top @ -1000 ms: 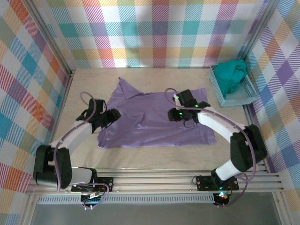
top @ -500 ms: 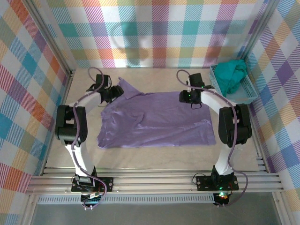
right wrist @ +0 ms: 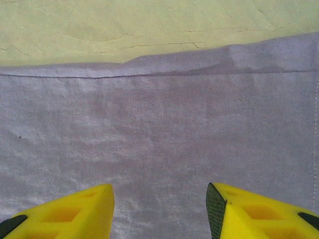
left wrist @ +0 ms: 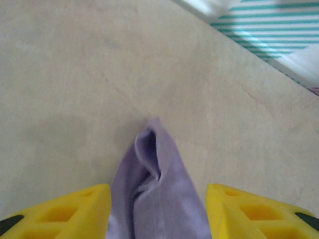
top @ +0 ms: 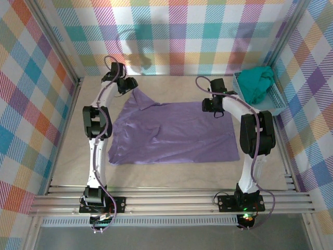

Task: Fold the inside-out t-shirt

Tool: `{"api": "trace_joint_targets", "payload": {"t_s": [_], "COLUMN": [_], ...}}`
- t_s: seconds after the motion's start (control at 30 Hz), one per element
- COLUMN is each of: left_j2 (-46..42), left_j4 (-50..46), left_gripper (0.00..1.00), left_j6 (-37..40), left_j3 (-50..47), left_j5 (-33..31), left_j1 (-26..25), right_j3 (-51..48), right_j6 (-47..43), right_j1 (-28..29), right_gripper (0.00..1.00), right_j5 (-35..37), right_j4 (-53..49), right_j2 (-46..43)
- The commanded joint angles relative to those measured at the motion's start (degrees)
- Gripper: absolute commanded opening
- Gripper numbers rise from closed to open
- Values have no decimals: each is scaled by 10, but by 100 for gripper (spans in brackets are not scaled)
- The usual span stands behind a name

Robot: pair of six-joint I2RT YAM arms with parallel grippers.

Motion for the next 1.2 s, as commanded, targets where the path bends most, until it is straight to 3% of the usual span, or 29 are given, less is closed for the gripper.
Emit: {"api": "trace_joint_targets", "payload": {"t_s": [0.0,0.47,0.57,0.83,1.17], "left_j2": [51,108,108,101,76], "left_j4": [-82,-2,2,15,10], "left_gripper": [51,27,23,0,0], "left_j6": [25,-19,-19,-11,-16], "left_j3": [87,143,143,147,147], "left_j5": [-9,13,12,21,52], "left_j1": [3,3,4,6,6], "right_j3": [15,20,48,160,329], "right_j6": [-14,-8,9,22,6], "right_j1": [3,-4,-20,-61,-85], "right_gripper": [53,54,55,62,67], "right_j5": [5,45,57,97,109], "right_j4": [-11,-1,-12,-64,-153], "right_j2": [5,8,32,117,236]}}
